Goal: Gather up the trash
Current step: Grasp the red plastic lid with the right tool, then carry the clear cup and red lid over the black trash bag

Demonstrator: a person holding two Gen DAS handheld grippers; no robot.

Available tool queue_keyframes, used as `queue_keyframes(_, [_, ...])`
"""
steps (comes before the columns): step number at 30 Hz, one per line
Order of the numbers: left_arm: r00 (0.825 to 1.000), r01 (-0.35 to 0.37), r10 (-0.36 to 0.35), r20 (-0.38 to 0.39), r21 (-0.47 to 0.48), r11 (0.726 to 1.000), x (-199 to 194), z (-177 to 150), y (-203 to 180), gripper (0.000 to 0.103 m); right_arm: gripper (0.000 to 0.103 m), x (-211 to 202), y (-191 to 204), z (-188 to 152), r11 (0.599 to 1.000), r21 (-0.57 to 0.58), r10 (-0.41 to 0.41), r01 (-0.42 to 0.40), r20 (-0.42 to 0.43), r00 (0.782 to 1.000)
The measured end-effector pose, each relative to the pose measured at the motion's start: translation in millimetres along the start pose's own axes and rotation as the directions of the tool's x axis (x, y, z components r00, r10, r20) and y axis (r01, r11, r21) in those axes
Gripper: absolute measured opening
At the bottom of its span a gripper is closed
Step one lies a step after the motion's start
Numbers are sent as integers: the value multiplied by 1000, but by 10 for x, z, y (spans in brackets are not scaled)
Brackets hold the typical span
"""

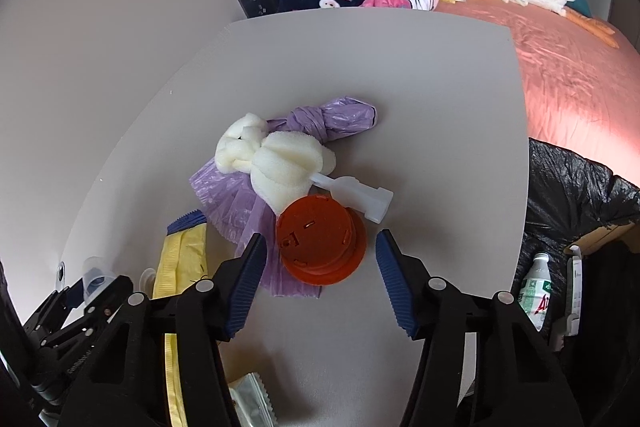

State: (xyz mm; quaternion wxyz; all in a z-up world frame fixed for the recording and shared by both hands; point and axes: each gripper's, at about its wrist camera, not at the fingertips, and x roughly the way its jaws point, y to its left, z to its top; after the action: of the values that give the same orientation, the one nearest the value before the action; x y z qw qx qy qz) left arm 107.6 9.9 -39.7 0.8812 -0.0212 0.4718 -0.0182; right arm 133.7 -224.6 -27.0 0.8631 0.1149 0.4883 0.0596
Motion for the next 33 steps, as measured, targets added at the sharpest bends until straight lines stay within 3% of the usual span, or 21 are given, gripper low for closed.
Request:
queue_keyframes(2, [1000,1,-1,0,-2,1000,-4,2,5,65,55,4,8,4,1000,-7,-10,10,9,1000])
queue_keyframes(3, [1000,0,0,1,-1,1000,-6,2,6,65,46,7,11,4,1000,-11,-9,9,13,1000])
queue_keyframes(15, [997,46,-45,63,-6,999,-304,69,-51,65,46,-288,-65,-97,999,-17,47,-47,37,998])
queue_keyframes(33, [985,125,-131,114,56,991,-706,-44,-617,65,46,-909,-410,-281,997,-3,82,-82,113,990])
